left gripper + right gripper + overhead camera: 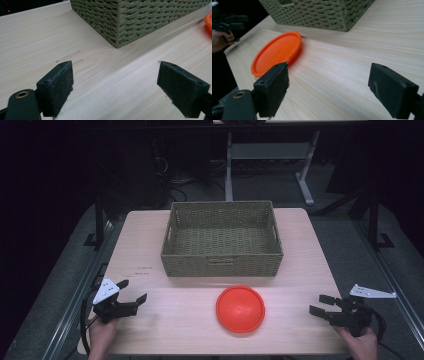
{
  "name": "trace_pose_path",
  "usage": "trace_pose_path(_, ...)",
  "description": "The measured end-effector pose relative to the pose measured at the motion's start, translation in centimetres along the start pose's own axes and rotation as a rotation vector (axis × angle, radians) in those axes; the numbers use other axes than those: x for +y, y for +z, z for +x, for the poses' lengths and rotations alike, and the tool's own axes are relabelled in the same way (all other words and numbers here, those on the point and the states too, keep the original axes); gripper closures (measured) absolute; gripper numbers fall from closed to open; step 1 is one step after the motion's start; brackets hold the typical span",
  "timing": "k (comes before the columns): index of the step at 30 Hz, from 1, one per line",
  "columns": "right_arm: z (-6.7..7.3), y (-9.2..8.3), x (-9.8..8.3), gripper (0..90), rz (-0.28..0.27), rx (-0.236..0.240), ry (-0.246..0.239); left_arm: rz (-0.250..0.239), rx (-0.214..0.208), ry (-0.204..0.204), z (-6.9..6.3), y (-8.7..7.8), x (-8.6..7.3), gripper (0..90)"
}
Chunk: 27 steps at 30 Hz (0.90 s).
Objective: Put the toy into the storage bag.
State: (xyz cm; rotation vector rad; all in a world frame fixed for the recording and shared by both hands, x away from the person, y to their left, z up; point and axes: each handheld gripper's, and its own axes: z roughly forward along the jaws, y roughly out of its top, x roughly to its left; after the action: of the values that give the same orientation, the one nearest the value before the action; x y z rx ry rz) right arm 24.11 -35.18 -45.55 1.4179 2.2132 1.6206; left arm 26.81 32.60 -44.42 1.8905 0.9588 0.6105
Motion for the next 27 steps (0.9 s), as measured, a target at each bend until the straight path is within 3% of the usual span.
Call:
trace_pose_path(5,0.3,0.2,0.2,16.0,0.007,0.006,0.008,-0.013,0.006,0.022,-0.1,0.0,0.1,13.0)
trace_pose_path(11,1.0,0.8,0.8,16.1,0.042,-0.005,-0.027,-0.021,-0.005,0.035,-0.2,-0.2,0.0,13.0)
trace_pose_path(16,2.1,1.2,1.8,16.1,0.031,0.022,-0.038,-0.016,0.002,0.034,-0.2,0.0,0.1,13.0)
trace_pose_path(19,2.9,2.1,2.5,16.0,0.074,0.034,-0.069,-0.012,-0.005,0.038,-0.3,-0.1,0.0,13.0)
trace_pose_path(27,3.4,3.9,3.8,16.1,0.121,0.049,-0.065,-0.011,-0.004,0.034,-0.2,-0.1,0.0,13.0)
